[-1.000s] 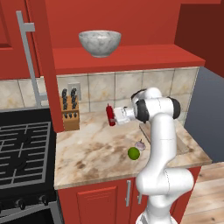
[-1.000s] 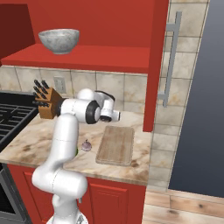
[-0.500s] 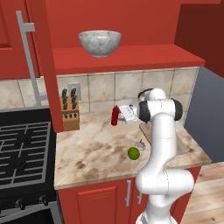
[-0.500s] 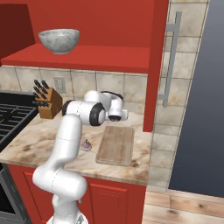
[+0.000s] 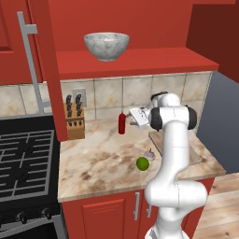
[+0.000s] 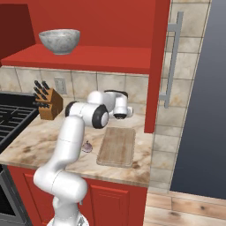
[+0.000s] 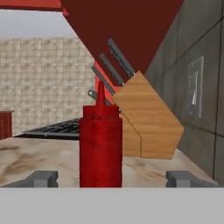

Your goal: Open the cabinet. Place the bowl and condiment on the counter. Then place the lime and garlic on the cutting board.

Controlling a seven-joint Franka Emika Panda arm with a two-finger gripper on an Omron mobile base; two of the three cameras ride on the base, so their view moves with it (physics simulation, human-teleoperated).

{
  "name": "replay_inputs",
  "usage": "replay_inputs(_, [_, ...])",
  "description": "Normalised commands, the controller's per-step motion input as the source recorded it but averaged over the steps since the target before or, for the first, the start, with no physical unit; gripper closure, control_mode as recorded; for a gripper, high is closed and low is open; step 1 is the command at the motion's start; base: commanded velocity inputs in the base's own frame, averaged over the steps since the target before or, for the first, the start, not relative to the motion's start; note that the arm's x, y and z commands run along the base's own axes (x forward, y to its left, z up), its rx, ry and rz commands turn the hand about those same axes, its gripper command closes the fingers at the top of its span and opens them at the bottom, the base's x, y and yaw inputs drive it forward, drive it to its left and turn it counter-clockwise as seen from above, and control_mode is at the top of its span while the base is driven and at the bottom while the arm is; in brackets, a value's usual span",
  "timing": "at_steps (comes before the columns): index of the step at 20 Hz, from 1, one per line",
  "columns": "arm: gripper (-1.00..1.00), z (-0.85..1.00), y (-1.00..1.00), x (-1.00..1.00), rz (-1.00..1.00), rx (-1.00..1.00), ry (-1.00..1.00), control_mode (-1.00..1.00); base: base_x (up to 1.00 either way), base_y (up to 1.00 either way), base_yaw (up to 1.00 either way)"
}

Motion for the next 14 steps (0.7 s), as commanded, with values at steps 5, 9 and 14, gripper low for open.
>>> replay_inputs(5, [-1.0, 0.44, -0.17, -0.5, -0.06, 0.0, -0.02, -1.0, 0.0, 0.0, 0.0])
replay_inputs(9, [-1.0, 0.09, -0.25, -0.76, -0.1, 0.0, 0.0, -1.0, 0.0, 0.0, 0.0])
replay_inputs(14, [-1.0, 0.04, -0.04, -0.9, -0.19, -0.01, 0.0, -1.0, 0.0, 0.0, 0.0])
